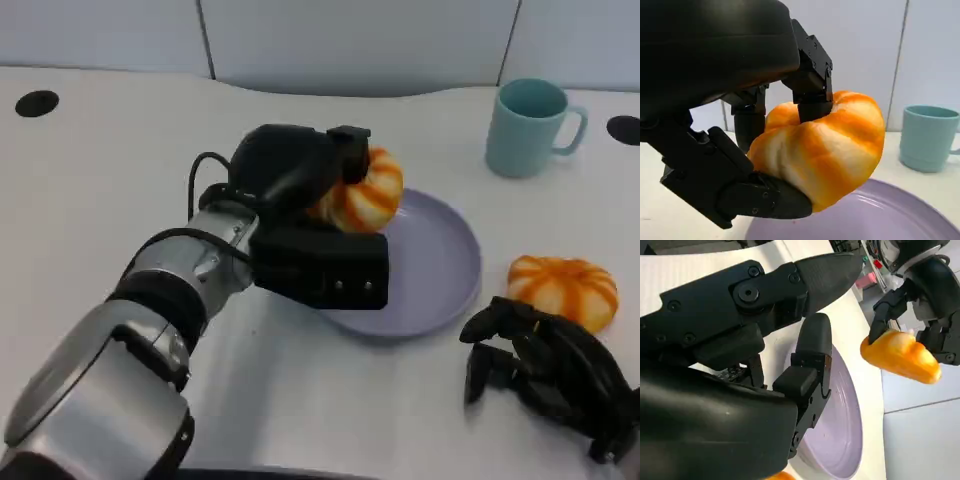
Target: Grasp the bread from the table and place it into the plate.
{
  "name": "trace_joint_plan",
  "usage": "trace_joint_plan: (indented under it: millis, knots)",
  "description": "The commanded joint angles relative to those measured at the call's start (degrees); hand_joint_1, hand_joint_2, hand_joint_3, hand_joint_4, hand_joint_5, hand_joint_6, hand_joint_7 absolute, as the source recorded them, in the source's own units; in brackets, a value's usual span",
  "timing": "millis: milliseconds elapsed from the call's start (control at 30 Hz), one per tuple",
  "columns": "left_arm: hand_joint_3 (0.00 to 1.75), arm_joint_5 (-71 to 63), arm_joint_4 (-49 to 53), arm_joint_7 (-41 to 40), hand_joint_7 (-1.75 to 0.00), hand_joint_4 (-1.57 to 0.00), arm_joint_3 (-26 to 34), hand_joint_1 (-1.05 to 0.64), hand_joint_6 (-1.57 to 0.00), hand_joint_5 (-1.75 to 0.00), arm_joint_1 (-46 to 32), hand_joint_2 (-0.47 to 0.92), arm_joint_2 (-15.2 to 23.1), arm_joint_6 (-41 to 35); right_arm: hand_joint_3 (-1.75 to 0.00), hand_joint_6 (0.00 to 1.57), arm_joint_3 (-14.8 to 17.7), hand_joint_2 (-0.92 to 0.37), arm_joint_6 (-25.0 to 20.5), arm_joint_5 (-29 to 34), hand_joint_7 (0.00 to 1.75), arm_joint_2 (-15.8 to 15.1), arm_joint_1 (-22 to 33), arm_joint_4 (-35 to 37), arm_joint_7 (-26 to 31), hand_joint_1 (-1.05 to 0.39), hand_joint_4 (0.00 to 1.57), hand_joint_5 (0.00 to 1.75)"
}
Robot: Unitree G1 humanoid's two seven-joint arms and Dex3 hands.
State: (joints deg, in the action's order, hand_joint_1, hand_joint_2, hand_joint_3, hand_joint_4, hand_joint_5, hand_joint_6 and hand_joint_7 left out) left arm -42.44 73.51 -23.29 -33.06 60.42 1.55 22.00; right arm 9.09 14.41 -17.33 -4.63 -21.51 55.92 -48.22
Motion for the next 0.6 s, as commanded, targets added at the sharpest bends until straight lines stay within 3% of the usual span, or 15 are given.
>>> trace_joint_plan:
  millis: [33, 267, 500, 567, 600]
  knots:
    - [0.91, -0.38, 0.38, 1.7, -1.75, -0.92, -0.74, -0.29, -0.65, -1.75, 1.82, 0.51, -0.5, 0.18, -0.08, 0.75, 0.04, -0.92, -1.51, 0.67, 1.02, 0.46, 1.77, 2.37, 0.6, -0.52, 0.62, 1.64]
    - [0.92, -0.3, 1.08, 3.17, -1.72, -0.84, -1.29, -0.3, -0.62, -1.74, 2.25, 0.54, -1.65, 0.25, -0.08, 0.76, 0.22, -0.92, -2.49, -0.06, 1.01, 0.66, 2.0, 1.57, 0.13, -0.53, 0.61, 1.65]
    - [0.82, -1.74, 1.84, 3.07, -1.59, -0.79, -3.01, -0.32, -0.63, -1.75, 2.35, 0.53, -2.29, -1.45, -0.07, 0.78, -0.29, -0.92, -2.51, 0.3, 0.96, 0.68, 1.95, 1.58, 0.5, -0.56, 0.62, 1.62]
    - [0.54, -2.47, 2.09, 3.93, -1.14, -0.79, -3.69, -0.39, -0.78, -1.7, 2.61, 0.63, -2.29, -2.26, -0.06, 0.77, -0.2, -0.92, -2.67, 0.01, 0.95, 0.8, 1.92, 1.75, 0.14, -0.53, 0.62, 1.61]
    - [0.44, -2.8, 2.18, 4.31, -1.06, -0.79, -3.98, -0.41, -0.81, -1.72, 2.73, 0.67, -2.29, -2.55, -0.07, 0.77, -0.24, -0.92, -2.67, 0.0, 0.95, 0.8, 1.95, 1.69, 0.04, -0.53, 0.62, 1.62]
